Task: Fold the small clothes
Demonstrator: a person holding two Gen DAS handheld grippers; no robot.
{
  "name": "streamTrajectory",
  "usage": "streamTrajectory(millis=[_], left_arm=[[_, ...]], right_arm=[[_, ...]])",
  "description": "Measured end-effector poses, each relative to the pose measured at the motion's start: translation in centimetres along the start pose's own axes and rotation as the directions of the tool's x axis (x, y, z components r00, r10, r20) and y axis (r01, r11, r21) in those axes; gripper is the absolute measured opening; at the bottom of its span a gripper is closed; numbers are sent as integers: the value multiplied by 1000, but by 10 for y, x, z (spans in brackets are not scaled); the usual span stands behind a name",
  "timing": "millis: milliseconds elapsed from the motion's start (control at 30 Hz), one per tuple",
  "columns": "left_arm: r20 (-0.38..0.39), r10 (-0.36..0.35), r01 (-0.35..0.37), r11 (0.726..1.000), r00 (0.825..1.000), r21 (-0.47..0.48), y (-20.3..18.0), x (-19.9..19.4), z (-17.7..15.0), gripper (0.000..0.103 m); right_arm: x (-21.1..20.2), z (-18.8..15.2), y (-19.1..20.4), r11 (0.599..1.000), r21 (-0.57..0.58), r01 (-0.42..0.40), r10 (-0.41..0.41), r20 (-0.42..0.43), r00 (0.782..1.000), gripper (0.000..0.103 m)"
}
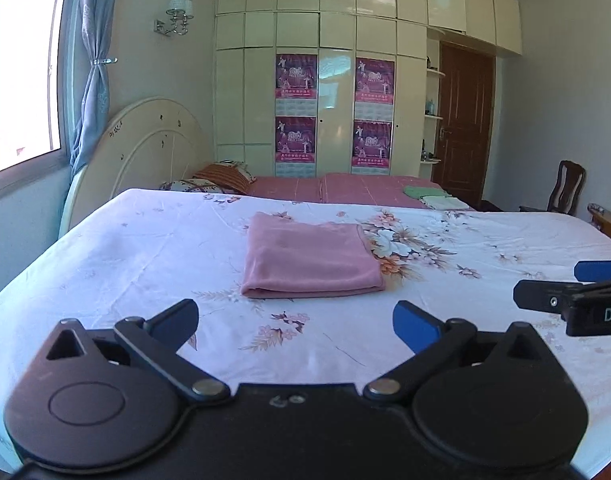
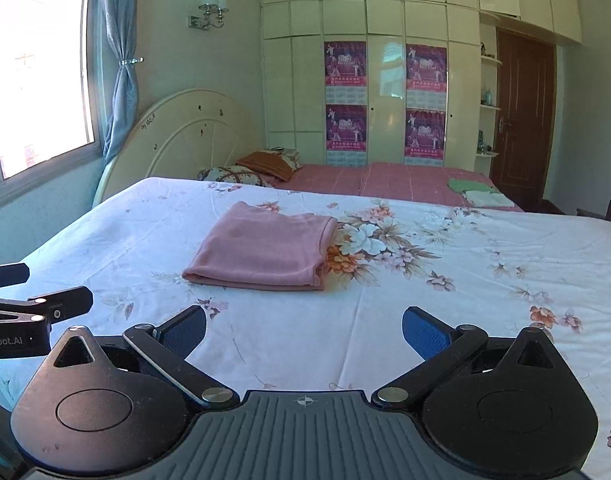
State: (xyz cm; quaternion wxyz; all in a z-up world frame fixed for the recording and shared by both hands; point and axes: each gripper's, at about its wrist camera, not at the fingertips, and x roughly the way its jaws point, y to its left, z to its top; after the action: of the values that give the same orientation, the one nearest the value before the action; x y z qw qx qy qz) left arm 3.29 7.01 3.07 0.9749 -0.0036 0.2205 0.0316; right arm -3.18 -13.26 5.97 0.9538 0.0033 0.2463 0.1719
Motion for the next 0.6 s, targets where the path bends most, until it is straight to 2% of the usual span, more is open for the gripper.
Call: streamTrajectory(millis=[300,600], left_arm=[[32,1,-1,1000,999,1,-1,-39,-4,103],[60,-3,3,1000,998,4,-4,-56,-2,103]], right_arm=[[-32,-1,9,1000,-7,-9,10,29,1000,103],[-48,0,8,1000,-3,-4,4,61,998,103]])
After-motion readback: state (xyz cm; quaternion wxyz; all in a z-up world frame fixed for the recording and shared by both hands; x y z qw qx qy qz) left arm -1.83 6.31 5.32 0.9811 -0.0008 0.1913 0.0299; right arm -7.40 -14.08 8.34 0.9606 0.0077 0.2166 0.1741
